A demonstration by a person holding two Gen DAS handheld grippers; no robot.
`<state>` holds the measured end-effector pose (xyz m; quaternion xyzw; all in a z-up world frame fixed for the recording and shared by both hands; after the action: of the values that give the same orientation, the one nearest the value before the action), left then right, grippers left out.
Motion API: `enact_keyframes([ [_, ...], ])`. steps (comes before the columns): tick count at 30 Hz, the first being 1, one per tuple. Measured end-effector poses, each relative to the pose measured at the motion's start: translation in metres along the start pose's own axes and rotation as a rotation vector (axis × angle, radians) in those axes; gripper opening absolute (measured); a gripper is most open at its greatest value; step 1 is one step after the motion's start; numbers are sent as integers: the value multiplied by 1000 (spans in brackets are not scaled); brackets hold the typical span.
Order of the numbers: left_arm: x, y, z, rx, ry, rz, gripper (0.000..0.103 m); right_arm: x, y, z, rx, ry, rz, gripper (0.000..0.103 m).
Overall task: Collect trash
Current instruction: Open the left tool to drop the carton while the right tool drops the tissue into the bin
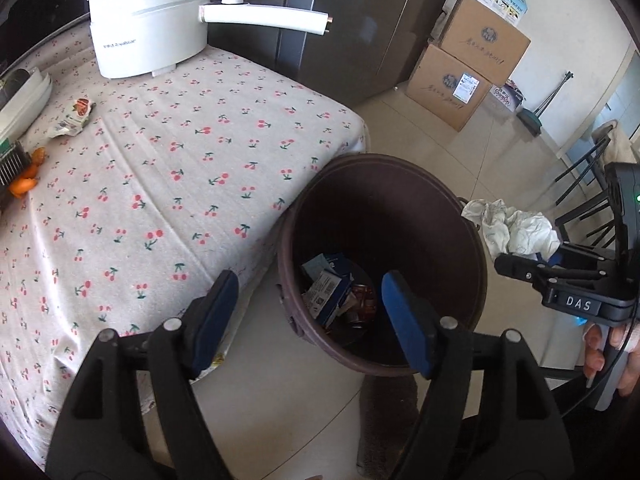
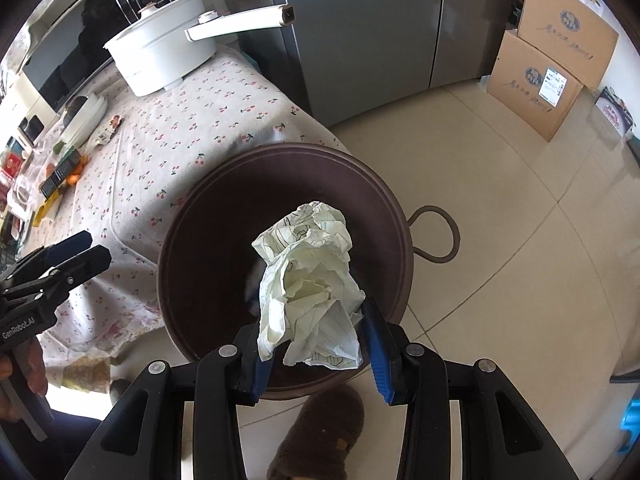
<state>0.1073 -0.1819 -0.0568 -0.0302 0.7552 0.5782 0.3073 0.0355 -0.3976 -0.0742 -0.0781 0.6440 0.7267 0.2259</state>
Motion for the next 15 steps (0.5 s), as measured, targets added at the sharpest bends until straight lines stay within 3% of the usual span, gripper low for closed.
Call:
enact_keyframes([
  [15, 20, 27, 63, -119, 82, -9, 82, -9, -13, 17, 7, 13, 14, 47],
])
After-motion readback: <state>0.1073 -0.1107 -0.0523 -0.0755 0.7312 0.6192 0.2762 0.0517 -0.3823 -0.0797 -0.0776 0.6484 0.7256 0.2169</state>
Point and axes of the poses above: each gripper's, at about its wrist camera, not at the fingertips, and y roughly against the way its jaws point, z to its left, x to its underside, the point moved 1 cm from there along -y, roughly the way its jaws point, and after that the axes turned 3 degrees about -x, right-handed, at the moved point
